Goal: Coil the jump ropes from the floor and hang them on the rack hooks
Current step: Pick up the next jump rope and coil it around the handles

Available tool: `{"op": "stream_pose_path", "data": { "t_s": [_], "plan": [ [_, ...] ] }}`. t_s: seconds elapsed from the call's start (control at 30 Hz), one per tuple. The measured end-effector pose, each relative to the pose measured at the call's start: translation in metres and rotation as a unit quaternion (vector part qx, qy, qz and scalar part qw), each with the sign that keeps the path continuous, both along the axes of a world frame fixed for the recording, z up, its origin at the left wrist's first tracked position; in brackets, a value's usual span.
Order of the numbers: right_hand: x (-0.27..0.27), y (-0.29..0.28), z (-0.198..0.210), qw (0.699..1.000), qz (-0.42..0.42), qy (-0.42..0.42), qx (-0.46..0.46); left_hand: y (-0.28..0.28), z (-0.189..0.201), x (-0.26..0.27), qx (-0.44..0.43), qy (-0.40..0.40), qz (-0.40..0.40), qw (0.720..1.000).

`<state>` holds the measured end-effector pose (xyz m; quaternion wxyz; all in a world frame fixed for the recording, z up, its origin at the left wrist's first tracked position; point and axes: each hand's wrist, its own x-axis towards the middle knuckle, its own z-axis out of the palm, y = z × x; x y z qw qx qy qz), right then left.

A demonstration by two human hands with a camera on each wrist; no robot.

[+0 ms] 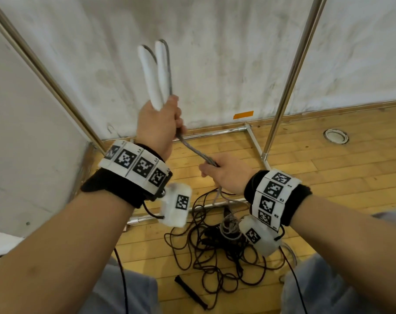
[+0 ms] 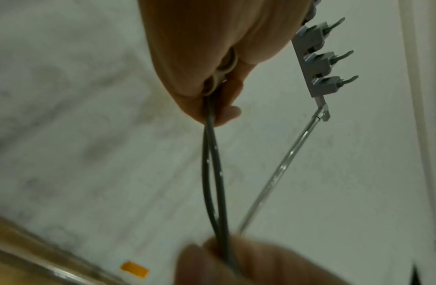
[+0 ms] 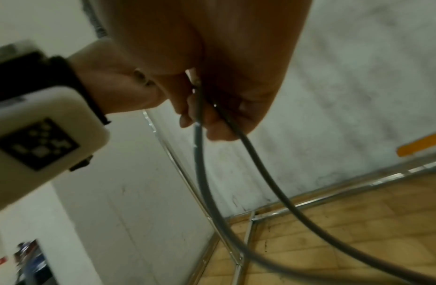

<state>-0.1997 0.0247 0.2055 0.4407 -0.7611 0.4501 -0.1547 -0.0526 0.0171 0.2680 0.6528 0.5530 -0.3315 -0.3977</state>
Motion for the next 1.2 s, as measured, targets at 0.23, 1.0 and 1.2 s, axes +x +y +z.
{"op": "stream_pose_path", "data": {
  "t_s": [0.23, 1.0, 1.2],
  "plan": [
    [-0.018, -0.018, 0.004, 0.990, -0.052, -0.117, 0.054, -0.008, -0.019, 0.052, 0.094, -0.374, 0.063, 0.921],
    [-0.040, -0.054, 0.038, 0.957, -0.143, 0.024, -0.251, 0.027, -0.058, -0.009, 0.130, -0.647, -0.324, 0.677],
    [-0.054, -0.065, 0.034, 0.983, -0.127, -0.035, -0.127, 0.033, -0.035, -0.003, 0.103, -0.559, -0.353, 0.743]
  ]
}}
